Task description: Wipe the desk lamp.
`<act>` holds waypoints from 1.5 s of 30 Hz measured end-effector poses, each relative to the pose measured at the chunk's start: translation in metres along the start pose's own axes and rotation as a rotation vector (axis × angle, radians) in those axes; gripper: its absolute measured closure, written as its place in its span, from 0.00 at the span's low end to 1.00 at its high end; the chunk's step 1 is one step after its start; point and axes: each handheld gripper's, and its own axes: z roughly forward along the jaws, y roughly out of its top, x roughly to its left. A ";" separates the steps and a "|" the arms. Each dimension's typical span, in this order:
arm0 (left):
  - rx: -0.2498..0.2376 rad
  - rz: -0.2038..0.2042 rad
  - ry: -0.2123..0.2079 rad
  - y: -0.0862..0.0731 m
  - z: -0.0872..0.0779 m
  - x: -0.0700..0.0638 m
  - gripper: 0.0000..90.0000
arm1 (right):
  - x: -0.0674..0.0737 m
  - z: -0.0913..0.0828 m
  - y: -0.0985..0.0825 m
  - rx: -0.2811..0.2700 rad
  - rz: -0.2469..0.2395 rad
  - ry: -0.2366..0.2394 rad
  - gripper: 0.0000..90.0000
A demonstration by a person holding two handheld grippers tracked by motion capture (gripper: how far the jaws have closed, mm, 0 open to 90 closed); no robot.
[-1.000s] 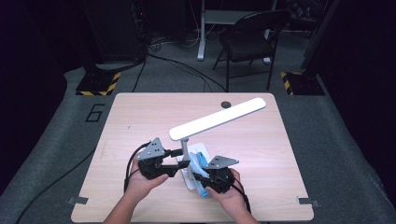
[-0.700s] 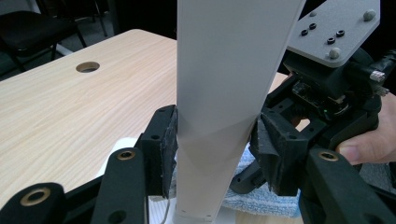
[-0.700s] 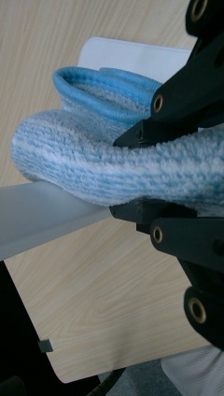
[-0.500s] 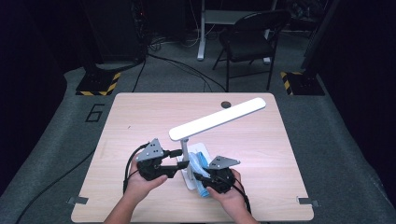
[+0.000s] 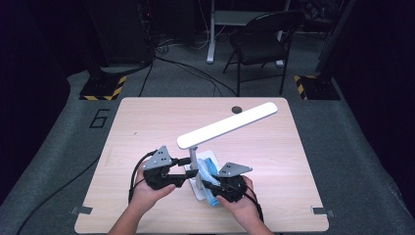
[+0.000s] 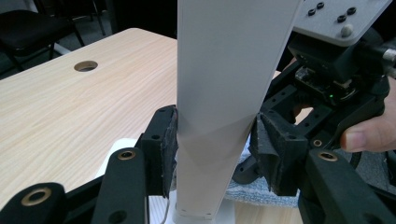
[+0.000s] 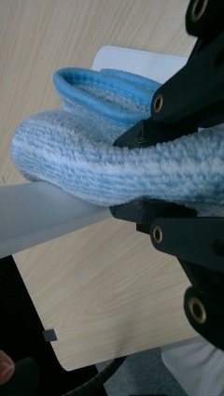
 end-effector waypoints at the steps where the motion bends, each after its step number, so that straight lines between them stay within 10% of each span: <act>1: 0.001 0.001 0.000 0.000 0.000 0.000 0.58 | 0.001 -0.001 0.001 0.002 0.007 -0.003 0.79; 45: 0.036 0.019 -0.054 0.018 -0.029 -0.001 0.75 | 0.011 -0.019 0.034 0.019 -0.051 0.055 0.79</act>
